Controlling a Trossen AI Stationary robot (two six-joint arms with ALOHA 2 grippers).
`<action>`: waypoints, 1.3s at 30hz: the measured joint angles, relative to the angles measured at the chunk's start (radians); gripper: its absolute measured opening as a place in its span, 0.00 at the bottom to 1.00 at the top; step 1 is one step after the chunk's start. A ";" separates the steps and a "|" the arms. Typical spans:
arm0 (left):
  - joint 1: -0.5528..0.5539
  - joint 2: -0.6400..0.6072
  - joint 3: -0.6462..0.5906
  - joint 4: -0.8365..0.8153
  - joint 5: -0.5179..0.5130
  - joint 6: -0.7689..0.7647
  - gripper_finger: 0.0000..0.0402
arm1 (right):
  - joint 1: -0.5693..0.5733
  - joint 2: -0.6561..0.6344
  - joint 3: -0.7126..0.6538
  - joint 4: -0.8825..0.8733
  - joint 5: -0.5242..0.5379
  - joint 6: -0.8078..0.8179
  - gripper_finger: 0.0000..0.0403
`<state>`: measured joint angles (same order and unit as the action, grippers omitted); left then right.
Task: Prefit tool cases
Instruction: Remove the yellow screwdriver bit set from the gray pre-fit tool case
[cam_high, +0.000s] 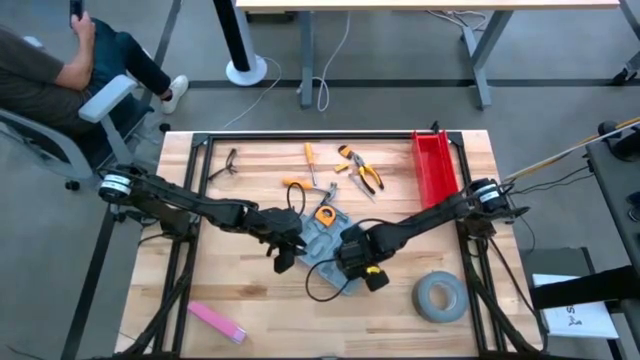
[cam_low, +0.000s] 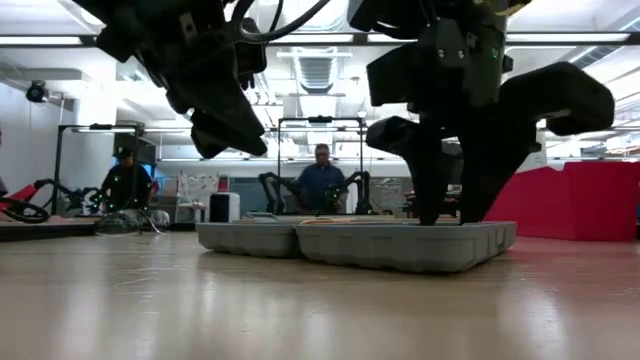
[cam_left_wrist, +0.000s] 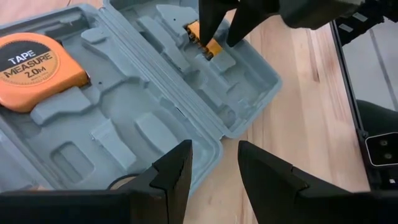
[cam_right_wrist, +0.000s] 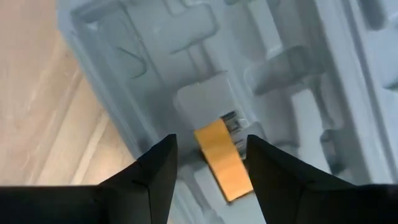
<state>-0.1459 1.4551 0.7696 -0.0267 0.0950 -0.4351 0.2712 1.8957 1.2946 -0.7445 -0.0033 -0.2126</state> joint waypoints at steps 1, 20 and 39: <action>0.000 0.000 0.000 0.001 0.000 0.000 0.34 | -0.002 0.007 0.000 0.009 -0.004 -0.008 0.41; -0.002 -0.001 0.000 0.002 0.023 0.004 0.34 | -0.045 0.042 -0.047 0.075 -0.030 -0.079 0.32; -0.002 -0.003 0.000 0.001 0.028 0.004 0.34 | -0.049 0.033 -0.009 0.023 0.010 -0.075 0.25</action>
<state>-0.1478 1.4521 0.7696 -0.0261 0.1234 -0.4313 0.2218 1.9290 1.2858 -0.7212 0.0066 -0.2871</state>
